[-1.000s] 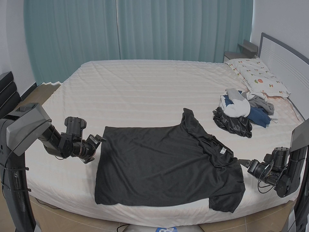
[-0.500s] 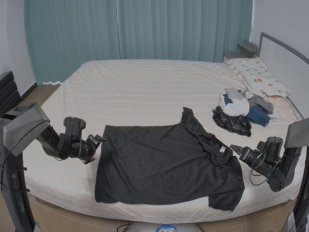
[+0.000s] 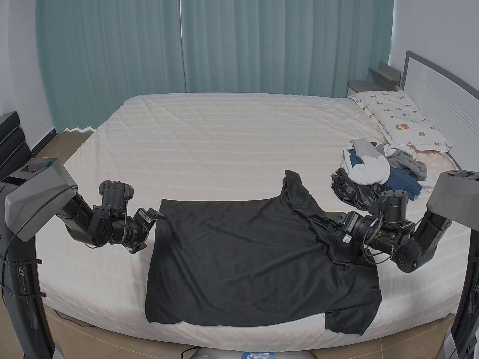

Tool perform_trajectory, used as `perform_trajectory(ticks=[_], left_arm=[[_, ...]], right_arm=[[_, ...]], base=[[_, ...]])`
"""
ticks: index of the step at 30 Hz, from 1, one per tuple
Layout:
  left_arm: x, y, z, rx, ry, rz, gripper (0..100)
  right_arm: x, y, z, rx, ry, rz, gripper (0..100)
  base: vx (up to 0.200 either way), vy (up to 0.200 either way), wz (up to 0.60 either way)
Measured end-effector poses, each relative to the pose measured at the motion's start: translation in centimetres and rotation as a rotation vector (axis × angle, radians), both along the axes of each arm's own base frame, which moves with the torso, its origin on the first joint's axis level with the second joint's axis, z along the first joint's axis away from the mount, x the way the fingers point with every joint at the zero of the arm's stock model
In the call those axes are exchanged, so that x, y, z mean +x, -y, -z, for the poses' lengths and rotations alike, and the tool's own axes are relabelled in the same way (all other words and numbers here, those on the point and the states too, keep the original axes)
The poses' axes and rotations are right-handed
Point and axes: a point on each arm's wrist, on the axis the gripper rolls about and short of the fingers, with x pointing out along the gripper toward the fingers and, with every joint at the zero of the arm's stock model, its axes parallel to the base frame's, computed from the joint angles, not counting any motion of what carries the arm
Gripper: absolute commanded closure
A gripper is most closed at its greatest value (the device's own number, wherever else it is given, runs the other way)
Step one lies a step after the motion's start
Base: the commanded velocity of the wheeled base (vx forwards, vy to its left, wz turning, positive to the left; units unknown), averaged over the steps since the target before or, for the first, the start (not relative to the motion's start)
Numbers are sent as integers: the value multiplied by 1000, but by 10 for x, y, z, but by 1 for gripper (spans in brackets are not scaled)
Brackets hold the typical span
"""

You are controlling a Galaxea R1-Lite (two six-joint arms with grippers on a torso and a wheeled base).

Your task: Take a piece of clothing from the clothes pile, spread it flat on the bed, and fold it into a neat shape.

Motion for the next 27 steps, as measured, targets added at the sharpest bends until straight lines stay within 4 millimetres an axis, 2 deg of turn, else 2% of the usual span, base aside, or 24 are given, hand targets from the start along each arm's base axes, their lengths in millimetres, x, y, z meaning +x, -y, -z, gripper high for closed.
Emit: perform_trajectory(ticks=[5,10,14,17,21,27], left_arm=[[-1,3,1,12,2,1,0],[-1,6,2,29,13,-5,0],[-2,8,4,38,16,-7,0],[-2,9,5,42,15,-7,0],[-3,10,6,44,13,-6,0],[-3,11,7,46,13,-2,0]], right_arm=[[25,-32,0,19,5,-27,0],[46,-56,6,-15,-30,-20,0],[61,-59,13,-103,-48,-22,0],[69,-55,15,-180,-23,-39,0],[74,-50,18,-277,0,-68,0],[72,-54,25,-352,-28,-114,0]], base=[[0,0,0],[0,0,0],[0,0,0],[0,0,0],[0,0,0],[0,0,0]])
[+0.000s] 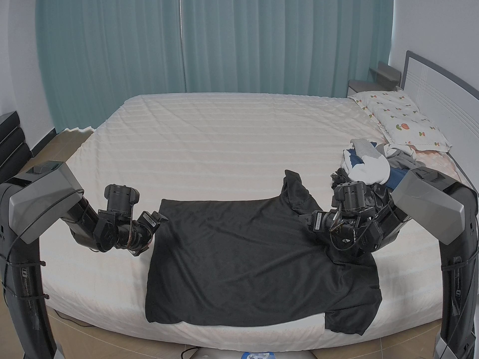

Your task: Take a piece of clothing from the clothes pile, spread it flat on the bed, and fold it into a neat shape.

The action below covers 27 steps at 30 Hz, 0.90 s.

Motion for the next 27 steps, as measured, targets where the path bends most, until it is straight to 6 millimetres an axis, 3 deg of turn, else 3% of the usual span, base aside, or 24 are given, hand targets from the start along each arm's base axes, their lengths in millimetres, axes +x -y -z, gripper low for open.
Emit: perform_trajectory(ticks=[10,21,22,27], left_arm=[[0,1,2,12,-1,11,0],[0,1,4,19,-6,15,0],[0,1,4,19,-5,15,0],[0,2,4,19,-5,16,0]], right_arm=[[1,-4,-1,1,-12,60,0],[17,-4,14,87,-97,160,0],[20,-3,15,89,-95,167,100],[38,2,16,88,-68,238,100]], base=[[0,0,0],[0,0,0],[0,0,0],[0,0,0]])
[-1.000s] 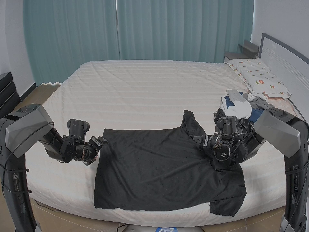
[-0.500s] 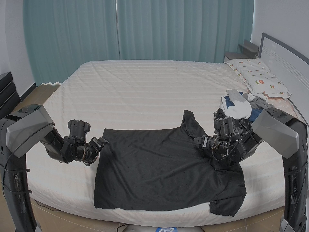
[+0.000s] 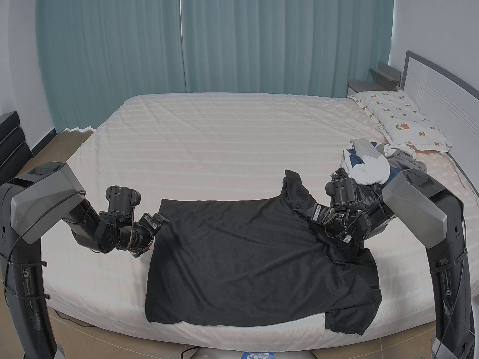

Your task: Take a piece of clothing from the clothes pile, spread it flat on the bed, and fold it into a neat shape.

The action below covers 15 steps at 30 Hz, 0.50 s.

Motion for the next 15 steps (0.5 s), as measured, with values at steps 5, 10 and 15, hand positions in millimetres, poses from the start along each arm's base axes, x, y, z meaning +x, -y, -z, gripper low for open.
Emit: perform_trajectory(ticks=[5,10,15], left_arm=[[0,1,0,0,0,2,0],[0,1,0,0,-1,2,0],[0,1,1,0,-2,2,0]], right_arm=[[17,16,5,-4,10,74,100],[29,37,6,1,30,127,100],[35,57,6,9,40,175,100]], base=[[0,0,0],[0,0,0],[0,0,0]])
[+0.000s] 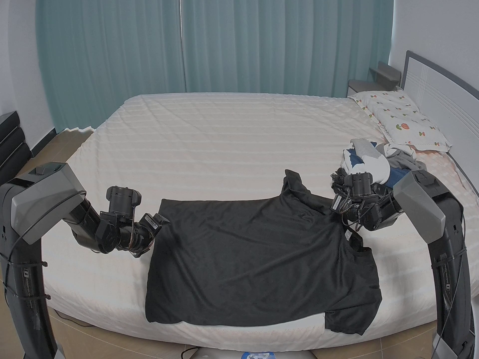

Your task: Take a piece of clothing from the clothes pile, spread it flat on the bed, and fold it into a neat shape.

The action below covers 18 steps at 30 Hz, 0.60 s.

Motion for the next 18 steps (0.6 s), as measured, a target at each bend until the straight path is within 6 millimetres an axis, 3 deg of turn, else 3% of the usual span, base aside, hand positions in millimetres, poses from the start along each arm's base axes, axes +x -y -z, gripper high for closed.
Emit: perform_trajectory(ticks=[6,7,18], left_arm=[[0,0,0,1,0,1,0],[0,0,0,0,0,1,0],[0,0,0,0,0,0,0]], right_arm=[[3,17,1,35,1,53,100],[3,21,2,37,0,60,0],[3,38,0,54,2,92,0]], base=[[0,0,0],[0,0,0],[0,0,0]])
